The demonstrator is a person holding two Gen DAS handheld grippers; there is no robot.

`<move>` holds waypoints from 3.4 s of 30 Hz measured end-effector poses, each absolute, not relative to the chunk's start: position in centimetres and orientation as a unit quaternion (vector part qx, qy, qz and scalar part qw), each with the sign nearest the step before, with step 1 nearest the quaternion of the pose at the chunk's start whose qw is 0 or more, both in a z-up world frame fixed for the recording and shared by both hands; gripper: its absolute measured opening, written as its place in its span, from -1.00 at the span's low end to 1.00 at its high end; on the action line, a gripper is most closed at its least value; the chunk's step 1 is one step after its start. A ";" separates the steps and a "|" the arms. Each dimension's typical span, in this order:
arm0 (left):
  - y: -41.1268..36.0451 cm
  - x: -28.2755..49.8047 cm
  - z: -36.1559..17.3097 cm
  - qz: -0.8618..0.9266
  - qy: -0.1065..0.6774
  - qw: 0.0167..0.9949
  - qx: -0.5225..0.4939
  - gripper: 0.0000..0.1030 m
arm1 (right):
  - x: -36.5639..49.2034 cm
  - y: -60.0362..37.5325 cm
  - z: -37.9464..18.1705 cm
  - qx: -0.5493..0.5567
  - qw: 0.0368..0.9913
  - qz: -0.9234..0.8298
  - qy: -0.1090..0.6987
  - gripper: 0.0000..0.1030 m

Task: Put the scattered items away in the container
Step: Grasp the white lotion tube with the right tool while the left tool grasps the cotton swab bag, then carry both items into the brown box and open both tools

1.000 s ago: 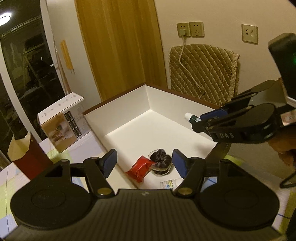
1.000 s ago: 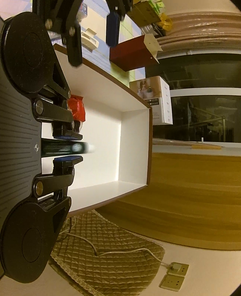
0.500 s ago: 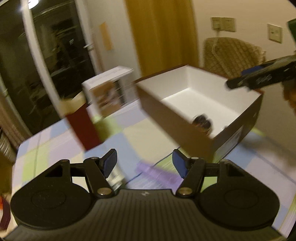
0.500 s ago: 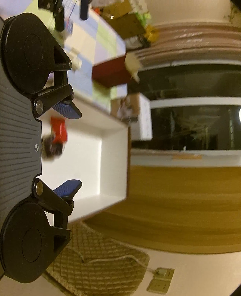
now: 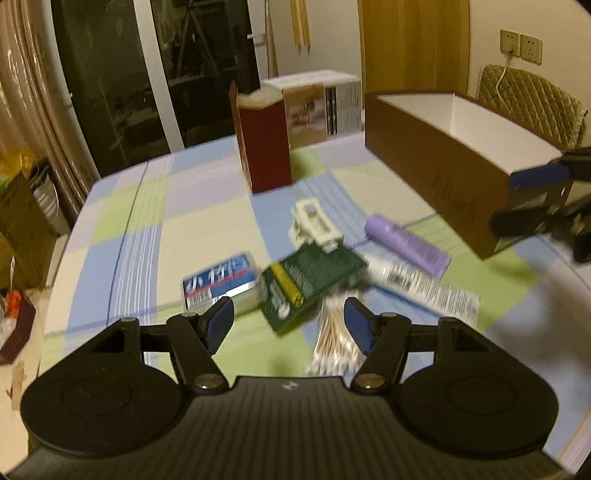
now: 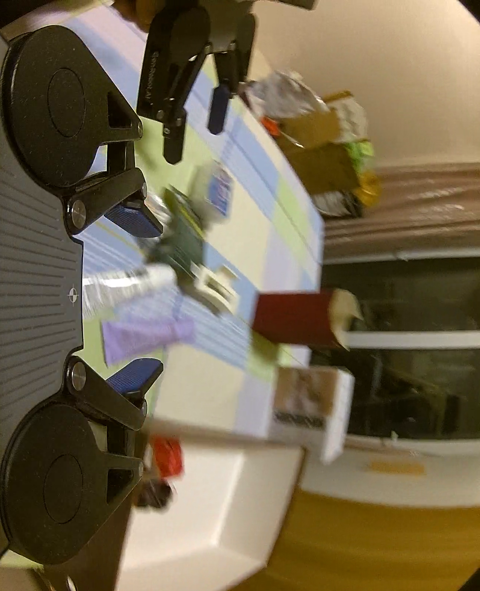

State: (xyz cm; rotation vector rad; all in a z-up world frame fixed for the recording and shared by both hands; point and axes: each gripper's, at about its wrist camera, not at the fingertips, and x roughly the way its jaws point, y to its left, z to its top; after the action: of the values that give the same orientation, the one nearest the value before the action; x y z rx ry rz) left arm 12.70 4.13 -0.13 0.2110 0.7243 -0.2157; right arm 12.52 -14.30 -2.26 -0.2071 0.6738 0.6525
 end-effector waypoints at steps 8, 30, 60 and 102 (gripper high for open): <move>4.7 13.5 -2.4 -0.128 0.370 0.916 0.092 0.19 | 15.7 -11.3 -7.4 -0.143 0.865 0.320 0.359 0.20; 2.5 15.6 -4.9 -0.154 0.384 0.905 0.100 0.19 | 17.4 -11.4 -9.2 -0.143 0.866 0.297 0.376 -0.38; -0.7 14.5 -2.6 -0.166 0.399 0.899 0.078 -0.61 | 12.1 -16.6 -3.1 -0.084 0.900 0.255 0.344 -0.38; -20.5 22.3 5.2 -0.268 0.267 0.919 0.110 -0.20 | 23.2 -33.7 3.0 -0.029 0.946 0.112 0.304 -0.38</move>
State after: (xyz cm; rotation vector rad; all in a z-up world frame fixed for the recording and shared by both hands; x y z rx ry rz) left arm 22.32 -20.45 5.16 0.2271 0.5489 -0.5506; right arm 23.20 -33.65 3.00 -0.0581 0.6195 0.2279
